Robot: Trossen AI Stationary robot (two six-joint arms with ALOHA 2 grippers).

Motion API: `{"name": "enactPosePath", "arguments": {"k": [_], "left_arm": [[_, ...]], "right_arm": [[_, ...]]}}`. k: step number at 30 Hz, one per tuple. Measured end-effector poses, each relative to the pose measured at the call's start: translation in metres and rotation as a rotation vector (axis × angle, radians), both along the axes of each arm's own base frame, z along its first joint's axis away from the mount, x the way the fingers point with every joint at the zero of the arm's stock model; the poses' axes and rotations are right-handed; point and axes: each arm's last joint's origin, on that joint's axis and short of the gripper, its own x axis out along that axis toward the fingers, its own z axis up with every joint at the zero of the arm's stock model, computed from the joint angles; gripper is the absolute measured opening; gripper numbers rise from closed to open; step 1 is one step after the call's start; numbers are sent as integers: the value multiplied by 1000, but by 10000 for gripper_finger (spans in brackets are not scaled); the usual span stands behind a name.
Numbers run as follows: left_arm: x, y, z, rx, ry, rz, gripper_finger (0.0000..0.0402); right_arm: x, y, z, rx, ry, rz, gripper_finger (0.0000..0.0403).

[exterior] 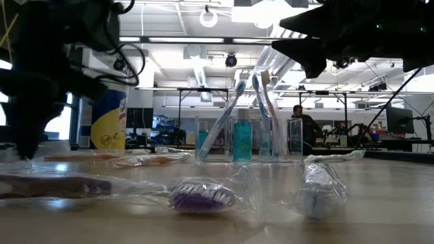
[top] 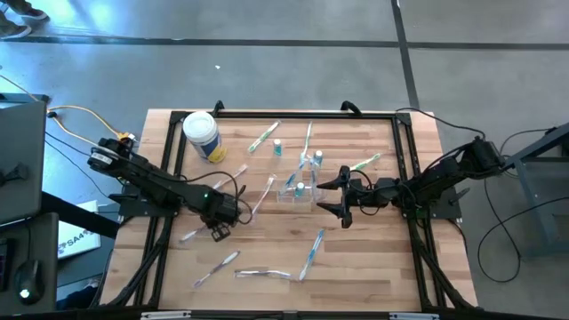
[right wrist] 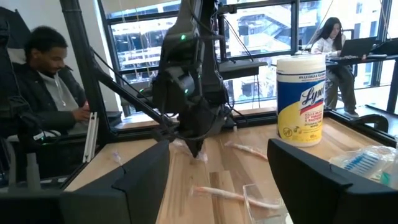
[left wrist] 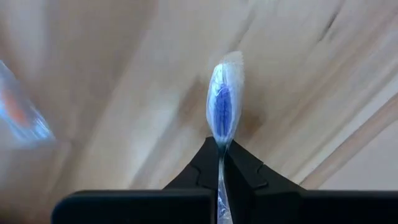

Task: Pick & Place toothbrushing station
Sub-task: Put the top violet toothbrush into the left section of the transparent organizer

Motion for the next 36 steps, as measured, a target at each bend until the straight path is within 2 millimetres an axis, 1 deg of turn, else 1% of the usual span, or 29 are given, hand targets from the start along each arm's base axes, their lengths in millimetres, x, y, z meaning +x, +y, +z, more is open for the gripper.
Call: {"name": "enactPosePath", "arguments": {"k": [2,4,8,12,14,16,18,20,23,25,28,31,34,36], "left_arm": [[2,0,9,25,17,-14,2],[6,-1,23,54,23,-24,2],[11,0,56,153,53,-20,1],[19,1,95,270,-4,-54,1],[27,0,114,350,-101,-153,1],[30,-1,132,434,-223,-241,1],[33,0,147,455,-350,-324,0],[36,3,158,458,-484,-384,0],[33,11,167,483,-643,-430,0],[32,18,168,513,-740,-427,0],[31,31,162,508,-894,-407,0],[34,40,154,461,-1097,-449,0],[37,49,142,425,-1289,-486,0],[37,56,134,427,-1367,-492,0]], "right_arm": [[0,0,0,0,0,0,262],[0,0,0,0,0,0,262],[0,0,0,-4,4,0,262],[0,2,-1,-5,8,6,262],[0,3,-1,-9,10,11,262],[0,3,-2,-16,16,12,262],[0,3,-2,-19,22,11,262],[0,3,-3,-20,27,11,262],[0,3,-4,-23,41,11,262],[0,3,-5,-25,49,11,262],[0,3,-5,-30,52,11,262],[0,3,-6,-33,62,11,262],[0,3,-6,-36,63,10,262],[0,3,-6,-36,64,10,262]]}}
